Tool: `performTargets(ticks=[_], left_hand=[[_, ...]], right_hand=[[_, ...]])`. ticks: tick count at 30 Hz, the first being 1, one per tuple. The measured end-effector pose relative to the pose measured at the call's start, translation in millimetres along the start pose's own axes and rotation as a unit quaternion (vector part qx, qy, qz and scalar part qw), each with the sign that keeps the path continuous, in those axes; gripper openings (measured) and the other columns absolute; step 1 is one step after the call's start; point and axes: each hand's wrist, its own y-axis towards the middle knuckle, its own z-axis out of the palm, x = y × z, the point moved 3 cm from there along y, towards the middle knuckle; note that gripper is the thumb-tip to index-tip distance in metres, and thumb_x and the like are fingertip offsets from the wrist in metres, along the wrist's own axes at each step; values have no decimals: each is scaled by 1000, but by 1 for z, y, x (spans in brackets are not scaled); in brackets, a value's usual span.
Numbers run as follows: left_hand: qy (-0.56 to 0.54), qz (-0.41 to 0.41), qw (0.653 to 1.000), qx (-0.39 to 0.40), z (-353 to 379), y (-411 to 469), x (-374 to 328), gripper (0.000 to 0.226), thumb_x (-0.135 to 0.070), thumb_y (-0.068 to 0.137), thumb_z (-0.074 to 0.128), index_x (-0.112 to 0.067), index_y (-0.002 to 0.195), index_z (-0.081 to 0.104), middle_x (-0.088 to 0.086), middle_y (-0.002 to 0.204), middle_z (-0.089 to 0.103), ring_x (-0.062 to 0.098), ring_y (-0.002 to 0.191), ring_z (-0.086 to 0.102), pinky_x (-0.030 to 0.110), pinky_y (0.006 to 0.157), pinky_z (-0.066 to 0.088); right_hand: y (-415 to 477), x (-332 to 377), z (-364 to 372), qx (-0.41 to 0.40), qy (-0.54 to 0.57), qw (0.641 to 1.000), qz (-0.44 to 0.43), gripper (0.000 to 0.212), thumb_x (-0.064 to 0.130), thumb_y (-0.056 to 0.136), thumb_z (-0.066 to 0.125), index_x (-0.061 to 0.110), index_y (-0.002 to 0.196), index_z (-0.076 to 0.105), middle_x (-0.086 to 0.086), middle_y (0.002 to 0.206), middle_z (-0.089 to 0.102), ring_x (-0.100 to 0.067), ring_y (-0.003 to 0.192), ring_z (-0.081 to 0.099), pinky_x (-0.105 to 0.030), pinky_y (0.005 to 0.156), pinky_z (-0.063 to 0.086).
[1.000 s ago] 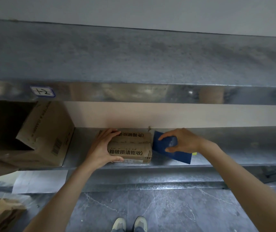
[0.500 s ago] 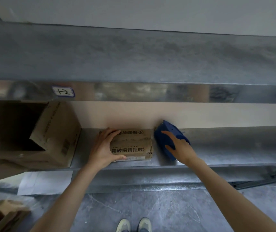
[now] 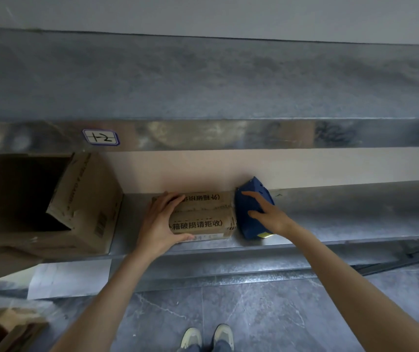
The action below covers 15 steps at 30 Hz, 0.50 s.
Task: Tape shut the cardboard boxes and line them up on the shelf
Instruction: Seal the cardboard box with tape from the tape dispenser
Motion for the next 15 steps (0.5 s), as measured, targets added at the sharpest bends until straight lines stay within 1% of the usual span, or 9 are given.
performTargets(ticks=[1, 2, 3, 4, 5, 8, 12, 14, 15], left_hand=[[1, 2, 1000, 0, 0, 0, -1, 106, -55, 54, 90, -22, 145, 46, -6, 149, 39, 17, 140, 29, 37, 118, 20], [2, 3, 1000, 1, -1, 0, -1, 106, -54, 54, 90, -21, 144, 47, -4, 149, 40, 19, 141, 30, 40, 119, 21], [1, 4, 1000, 1, -1, 0, -2, 106, -54, 54, 90, -20, 144, 47, -3, 149, 41, 20, 141, 30, 41, 119, 22], [-1, 4, 1000, 1, -2, 0, -3, 105, -53, 54, 90, -20, 144, 47, -3, 149, 41, 20, 141, 30, 41, 119, 22], [-1, 6, 1000, 0, -2, -1, -3, 105, -53, 54, 90, -20, 144, 47, -3, 148, 41, 20, 140, 31, 42, 119, 22], [-2, 9, 1000, -3, -2, -1, -3, 104, -53, 55, 90, -20, 143, 48, -3, 147, 42, 19, 139, 31, 40, 118, 23], [-1, 12, 1000, -10, -1, -1, -2, 103, -53, 54, 90, -19, 143, 49, -3, 147, 42, 16, 137, 29, 37, 116, 24], [-1, 11, 1000, -9, -1, -1, -2, 104, -53, 54, 90, -19, 143, 49, -3, 147, 42, 17, 138, 30, 40, 116, 26], [-1, 10, 1000, -8, -1, -1, -2, 104, -52, 54, 91, -18, 143, 49, -2, 147, 42, 19, 138, 30, 42, 117, 27]], right_hand=[[1, 2, 1, 20, 16, 1000, 9, 53, 15, 99, 47, 41, 143, 32, 8, 133, 54, -13, 111, 53, -26, 88, 42], [2, 3, 2, 38, 20, 999, 14, 52, 16, 100, 46, 40, 144, 31, 18, 109, 64, -1, 93, 59, -17, 78, 44], [3, 4, 2, 50, 17, 998, 16, 52, 16, 101, 46, 39, 144, 30, 25, 75, 64, 6, 66, 57, -10, 62, 42], [3, 4, 2, 56, 16, 998, 18, 51, 17, 101, 46, 39, 144, 30, 20, 52, 54, 3, 45, 49, -9, 49, 38], [3, 5, 2, 59, 23, 998, 19, 50, 18, 101, 47, 40, 143, 31, 16, 46, 48, -2, 37, 41, -11, 42, 34], [4, 7, 2, 70, 58, 995, 28, 49, 23, 102, 48, 44, 142, 31, 18, 73, 37, 0, 39, 39, -9, 37, 32], [3, 8, 4, 78, 78, 993, 36, 53, 20, 103, 44, 43, 147, 26, 19, 84, 36, 14, 36, 42, -7, 35, 32], [2, 8, 4, 81, 82, 993, 26, 57, 18, 103, 44, 44, 148, 23, 14, 91, 46, -2, 36, 41, -11, 38, 32], [2, 7, 5, 81, 85, 993, 22, 58, 18, 102, 45, 46, 148, 22, 2, 103, 55, -13, 41, 38, -17, 40, 32]])
